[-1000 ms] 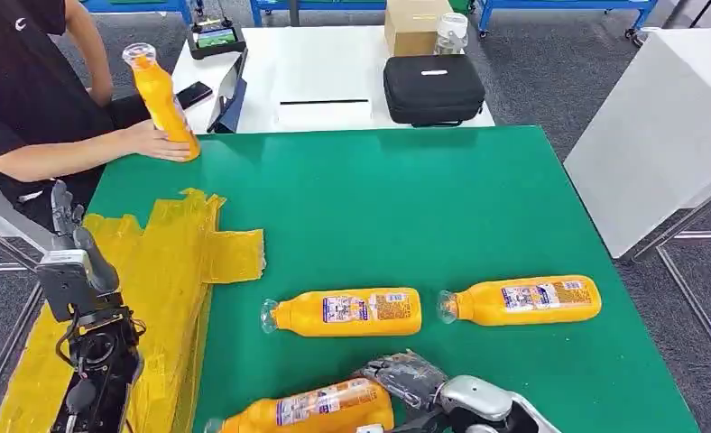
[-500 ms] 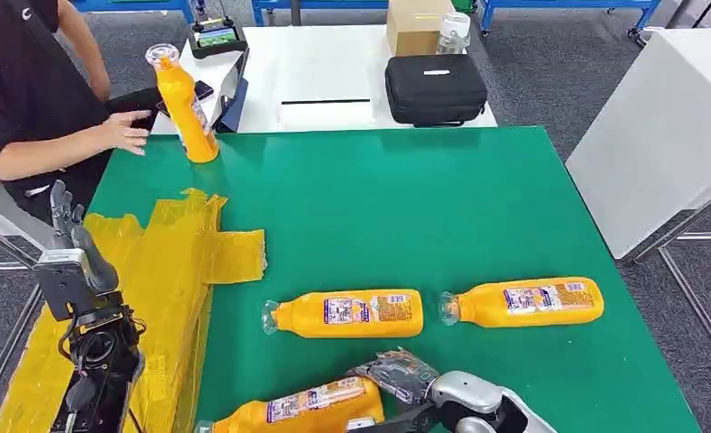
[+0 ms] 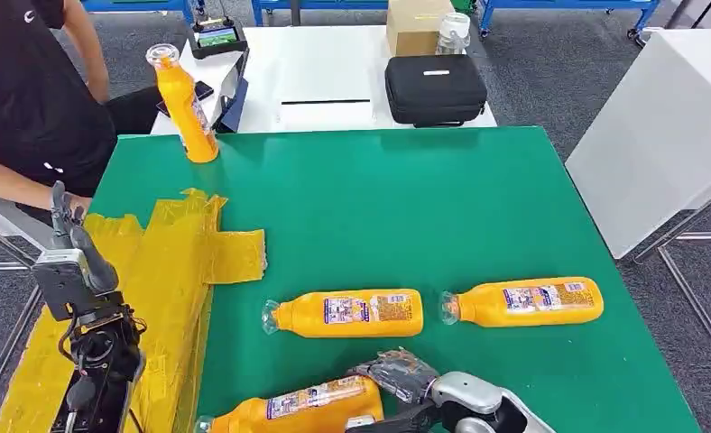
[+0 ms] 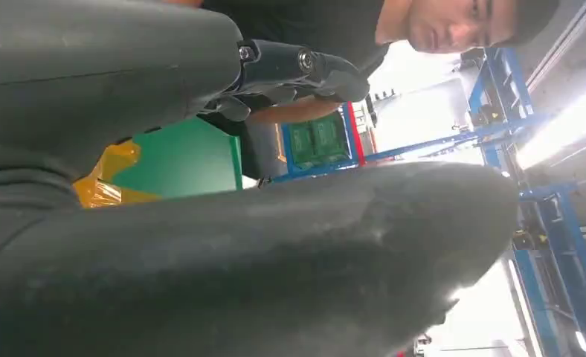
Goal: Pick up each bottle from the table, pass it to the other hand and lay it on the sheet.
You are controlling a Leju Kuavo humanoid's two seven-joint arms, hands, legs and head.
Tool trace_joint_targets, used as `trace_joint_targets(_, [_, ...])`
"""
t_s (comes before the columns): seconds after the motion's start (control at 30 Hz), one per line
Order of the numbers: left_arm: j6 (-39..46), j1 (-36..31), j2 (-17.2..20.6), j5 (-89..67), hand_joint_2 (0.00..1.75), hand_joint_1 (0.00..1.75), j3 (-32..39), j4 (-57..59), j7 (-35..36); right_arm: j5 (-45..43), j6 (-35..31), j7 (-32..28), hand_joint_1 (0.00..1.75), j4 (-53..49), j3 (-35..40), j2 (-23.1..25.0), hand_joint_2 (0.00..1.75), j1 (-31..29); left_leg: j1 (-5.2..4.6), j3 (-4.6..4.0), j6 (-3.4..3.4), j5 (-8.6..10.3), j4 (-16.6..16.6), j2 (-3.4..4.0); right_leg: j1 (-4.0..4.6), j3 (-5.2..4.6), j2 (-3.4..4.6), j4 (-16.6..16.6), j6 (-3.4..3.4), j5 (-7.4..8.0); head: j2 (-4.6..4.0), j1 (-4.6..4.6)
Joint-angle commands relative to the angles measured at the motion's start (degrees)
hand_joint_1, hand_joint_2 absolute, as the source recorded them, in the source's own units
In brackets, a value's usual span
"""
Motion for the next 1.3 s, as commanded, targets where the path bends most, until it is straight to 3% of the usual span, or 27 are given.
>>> trace_joint_targets(0.03, [-0.1, -0.2, 0.0, 1.0, 0.0, 0.0, 0.2, 1.6, -0.1, 2.4, -1.3, 2.7, 0.0, 4.1, 0.3, 0.0, 0.0, 1.5, 0.04, 0.2, -0.12, -0.04, -0.1, -0.07, 0.07, 0.26, -0.3, -0.1, -0.07, -0.07, 0.0, 0.0])
trace_joint_targets(0.27, [-0.2, 0.8, -0.7, 1.6, 0.0, 0.0, 0.9, 0.0, -0.2, 14.3, -5.3, 8.1, 0.0, 3.2, 3.7, 0.7, 0.0, 0.5, 0.04, 0.13, -0.07, -0.03, 0.0, -0.04, 0.07, 0.18, -0.18, -0.1, -0.03, -0.03, 0.0, -0.02])
trace_joint_targets(0.5, [-0.9, -0.3, -1.3, 1.6, 0.0, 0.0, 0.2, 0.9, -0.4, 15.0, -5.5, 6.2, 0.0, 3.1, 4.6, 0.9, 0.0, -1.1, 0.01, 0.05, -0.06, 0.0, 0.0, -0.18, 0.02, -0.24, -0.3, -0.1, -0.05, -0.06, 0.0, 0.02])
trace_joint_targets(0.7, [-1.2, -1.2, -1.6, 1.9, 0.0, 0.0, 0.4, 1.5, -0.4, 11.1, -6.4, 3.7, 0.0, 0.5, 3.3, 0.5, 0.0, -1.6, 0.0, 0.08, -0.11, -0.02, 0.0, -0.18, 0.01, 0.18, -0.41, -0.1, -0.05, -0.07, 0.0, 0.0])
trace_joint_targets(0.8, [-1.6, -1.6, -1.7, 2.0, 0.0, 0.0, 0.7, 1.8, -0.5, 5.0, -5.3, 0.9, 0.0, -3.6, 1.5, 0.1, 0.0, -0.8, -0.01, 0.08, -0.11, -0.04, 0.0, -0.14, 0.01, 0.18, -0.39, 0.0, -0.04, -0.08, 0.0, 0.0])
trace_joint_targets(0.9, [-2.2, -3.3, -1.9, 2.3, 0.0, 0.0, 0.5, 3.3, -0.7, -9.1, 2.6, -4.7, 0.0, -7.8, 0.1, -2.2, 0.0, -1.4, 0.01, 0.02, -0.12, -0.03, 0.0, -0.21, 0.03, 0.13, -0.47, 0.0, -0.04, -0.09, 0.0, 0.0])
trace_joint_targets(0.97, [-2.5, -4.3, -1.4, 2.6, 0.0, 0.0, 0.1, 4.6, -0.7, -15.8, 5.5, -7.3, 0.0, -11.3, -0.9, -6.2, 0.0, -3.1, -0.02, -0.12, -0.05, 0.03, 0.0, -0.21, -0.01, -0.04, -0.39, 0.1, 0.0, -0.04, 0.0, 0.0])
trace_joint_targets(1.3, [-3.0, -3.0, -0.6, 3.0, 0.0, 0.0, 0.8, 3.4, -0.9, -20.2, 7.1, -7.4, 0.0, -18.0, -6.8, -11.3, 0.0, -4.2, -0.12, -0.26, -0.02, 0.02, 0.0, -0.07, -0.12, -0.14, -0.22, 0.1, 0.03, -0.01, 0.0, 0.0])
